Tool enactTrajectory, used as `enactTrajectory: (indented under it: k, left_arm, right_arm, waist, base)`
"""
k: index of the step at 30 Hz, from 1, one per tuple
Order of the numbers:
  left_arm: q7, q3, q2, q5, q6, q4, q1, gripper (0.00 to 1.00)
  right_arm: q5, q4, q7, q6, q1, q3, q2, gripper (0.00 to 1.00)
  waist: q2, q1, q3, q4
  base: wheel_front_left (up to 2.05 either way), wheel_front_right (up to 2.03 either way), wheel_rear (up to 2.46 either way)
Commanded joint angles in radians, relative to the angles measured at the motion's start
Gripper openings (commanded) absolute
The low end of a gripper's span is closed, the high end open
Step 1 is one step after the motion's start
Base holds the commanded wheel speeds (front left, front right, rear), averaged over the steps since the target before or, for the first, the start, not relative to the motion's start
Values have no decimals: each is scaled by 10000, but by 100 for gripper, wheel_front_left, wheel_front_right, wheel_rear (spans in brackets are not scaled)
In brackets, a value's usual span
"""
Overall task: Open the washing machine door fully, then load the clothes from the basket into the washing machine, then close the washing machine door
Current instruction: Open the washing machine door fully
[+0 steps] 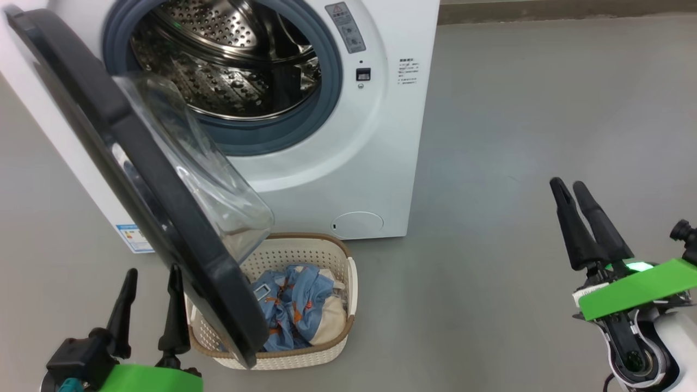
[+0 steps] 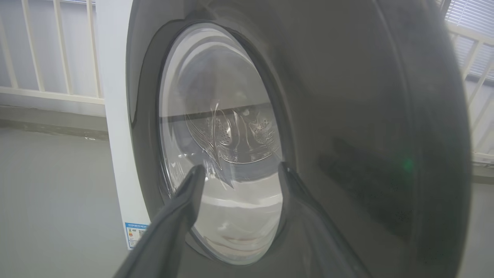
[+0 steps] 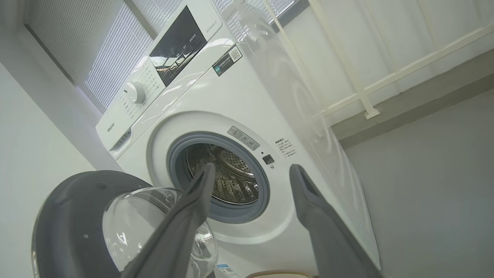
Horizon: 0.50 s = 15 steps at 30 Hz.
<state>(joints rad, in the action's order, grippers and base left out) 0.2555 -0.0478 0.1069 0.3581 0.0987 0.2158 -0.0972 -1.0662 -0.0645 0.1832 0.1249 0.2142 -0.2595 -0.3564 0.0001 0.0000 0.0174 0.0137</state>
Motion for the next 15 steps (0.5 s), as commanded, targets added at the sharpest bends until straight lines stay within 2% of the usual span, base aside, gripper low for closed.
enactTrajectory:
  k: [1, 11, 15]
  left_arm:
    - [63, 285, 115, -10, -56, -342, -110, 100]
    - [63, 303, 71, 28, -109, -434, 33, 100]
    - [63, 283, 59, 45, -122, -418, 91, 100]
  right_arm:
    - [493, -7, 304, 58, -61, -149, -277, 100]
    - [2674, -1302, 744, 58, -225, -265, -396, 100]
    - [3333, -2158, 775, 58, -281, -102, -149, 100]
  waist:
    - [-1, 0, -4, -89]
    - [-1, 0, -50, -206]
    - [-1, 0, -125, -186]
  base:
    - [0, 0, 0]
    - [0, 0, 0]
    - [0, 0, 0]
